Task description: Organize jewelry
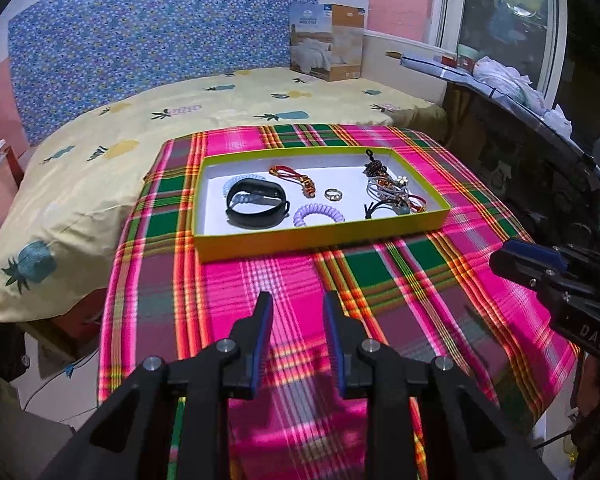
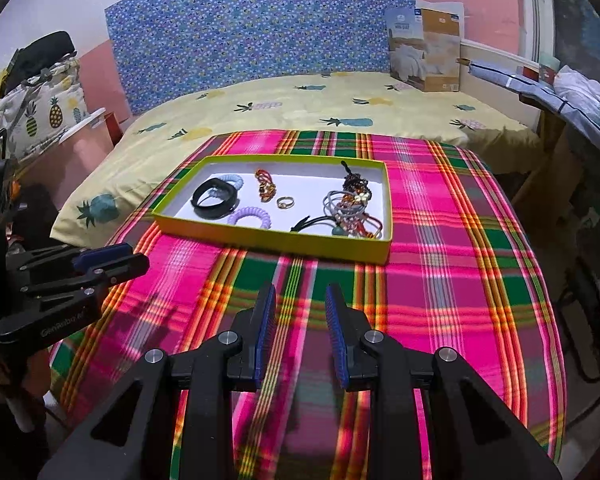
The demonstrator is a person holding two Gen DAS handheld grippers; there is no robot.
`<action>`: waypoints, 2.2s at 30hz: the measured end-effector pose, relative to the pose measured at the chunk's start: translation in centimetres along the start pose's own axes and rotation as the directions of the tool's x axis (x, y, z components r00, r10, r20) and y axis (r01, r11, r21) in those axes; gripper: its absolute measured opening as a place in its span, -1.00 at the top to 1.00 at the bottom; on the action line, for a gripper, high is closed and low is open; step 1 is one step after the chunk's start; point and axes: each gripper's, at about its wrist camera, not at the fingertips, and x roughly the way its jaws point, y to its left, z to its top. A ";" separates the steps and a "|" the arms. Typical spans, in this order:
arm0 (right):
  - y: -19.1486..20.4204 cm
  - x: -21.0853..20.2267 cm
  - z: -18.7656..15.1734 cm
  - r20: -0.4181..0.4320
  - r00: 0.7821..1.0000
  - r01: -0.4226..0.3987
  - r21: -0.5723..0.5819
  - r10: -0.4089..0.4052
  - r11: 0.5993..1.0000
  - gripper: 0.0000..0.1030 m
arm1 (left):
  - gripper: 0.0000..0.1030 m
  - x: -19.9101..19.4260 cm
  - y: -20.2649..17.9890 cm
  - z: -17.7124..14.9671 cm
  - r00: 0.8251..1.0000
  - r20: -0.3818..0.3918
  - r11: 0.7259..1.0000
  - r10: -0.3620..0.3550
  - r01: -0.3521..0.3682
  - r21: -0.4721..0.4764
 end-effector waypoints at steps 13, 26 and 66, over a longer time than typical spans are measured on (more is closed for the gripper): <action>0.5 -0.6 -2.0 -0.026 1.000 0.002 0.015 -0.001 1.000 0.49 | 0.48 -1.1 -0.5 -1.5 1.000 -0.006 1.000 -0.009 0.009 -0.019; 0.8 -0.5 -2.0 -0.037 0.999 -0.001 0.006 0.001 1.000 0.49 | 0.48 -1.0 -0.5 -1.7 1.000 -0.011 1.000 -0.007 0.006 -0.020; 1.4 0.3 -2.2 -0.049 0.999 -0.008 -0.005 0.008 1.000 0.49 | 0.48 -0.5 -0.5 -1.7 1.000 -0.023 1.000 -0.005 0.004 -0.016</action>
